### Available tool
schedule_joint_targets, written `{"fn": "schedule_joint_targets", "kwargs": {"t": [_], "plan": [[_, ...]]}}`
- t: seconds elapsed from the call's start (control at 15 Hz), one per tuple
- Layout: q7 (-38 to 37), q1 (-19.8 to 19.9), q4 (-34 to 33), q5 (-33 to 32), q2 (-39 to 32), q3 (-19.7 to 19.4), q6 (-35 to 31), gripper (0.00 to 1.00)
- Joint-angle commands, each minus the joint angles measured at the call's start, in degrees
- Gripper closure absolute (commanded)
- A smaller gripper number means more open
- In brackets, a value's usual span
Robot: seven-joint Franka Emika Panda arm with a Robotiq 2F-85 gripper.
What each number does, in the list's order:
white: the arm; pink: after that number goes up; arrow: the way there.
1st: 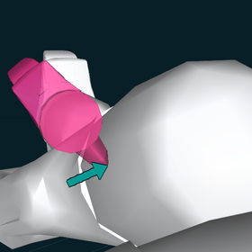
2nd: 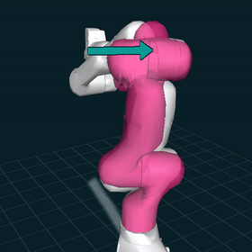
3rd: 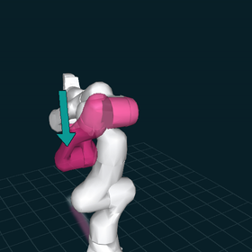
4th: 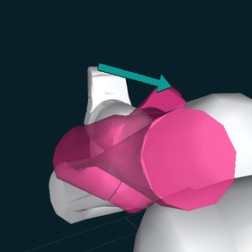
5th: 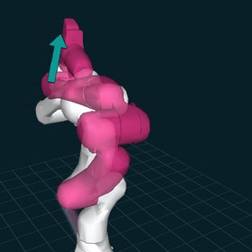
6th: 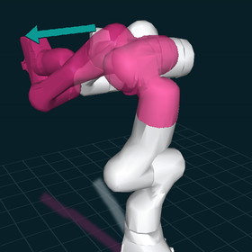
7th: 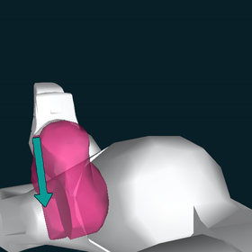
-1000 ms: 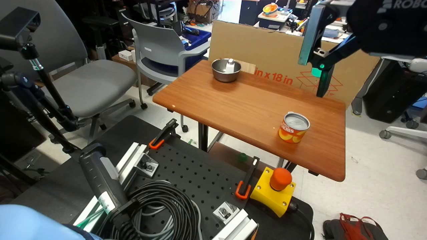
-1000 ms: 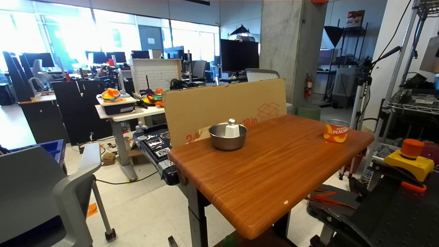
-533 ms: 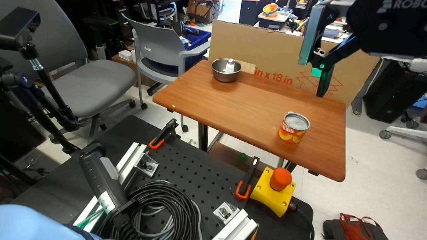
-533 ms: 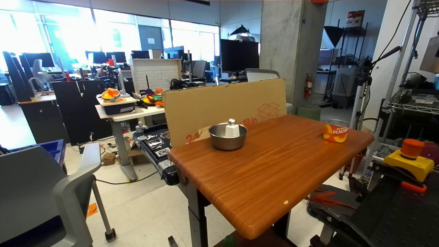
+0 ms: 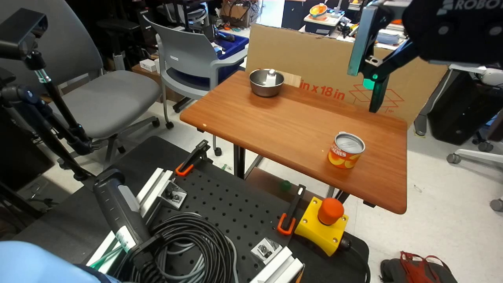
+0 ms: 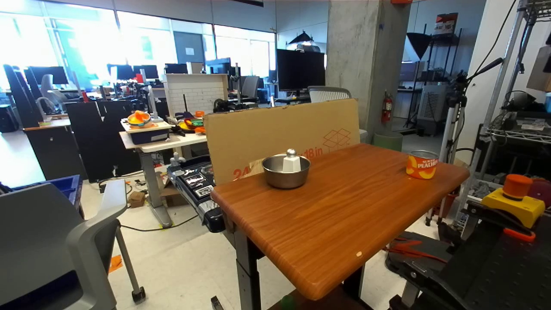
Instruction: Take the salt cellar out of the silver bowl
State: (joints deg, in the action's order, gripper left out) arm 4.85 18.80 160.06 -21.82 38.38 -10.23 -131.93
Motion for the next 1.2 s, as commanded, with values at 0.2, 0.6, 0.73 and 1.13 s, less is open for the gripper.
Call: {"fn": "schedule_joint_targets", "kwargs": {"t": [0.2,0.6,0.73,1.13], "plan": [[-2.6,-6.68,-3.93,3.22,-6.94,3.58,-8.92,0.0],[-6.49,-15.15,-10.96,9.23,-20.61,9.98,-15.63,0.0],[-7.49,-17.47,-13.9,12.5,-25.67,11.19,-16.43,0.0],[-7.67,-20.77,-26.73,16.2,-41.56,13.12,-13.52,0.0]]}}
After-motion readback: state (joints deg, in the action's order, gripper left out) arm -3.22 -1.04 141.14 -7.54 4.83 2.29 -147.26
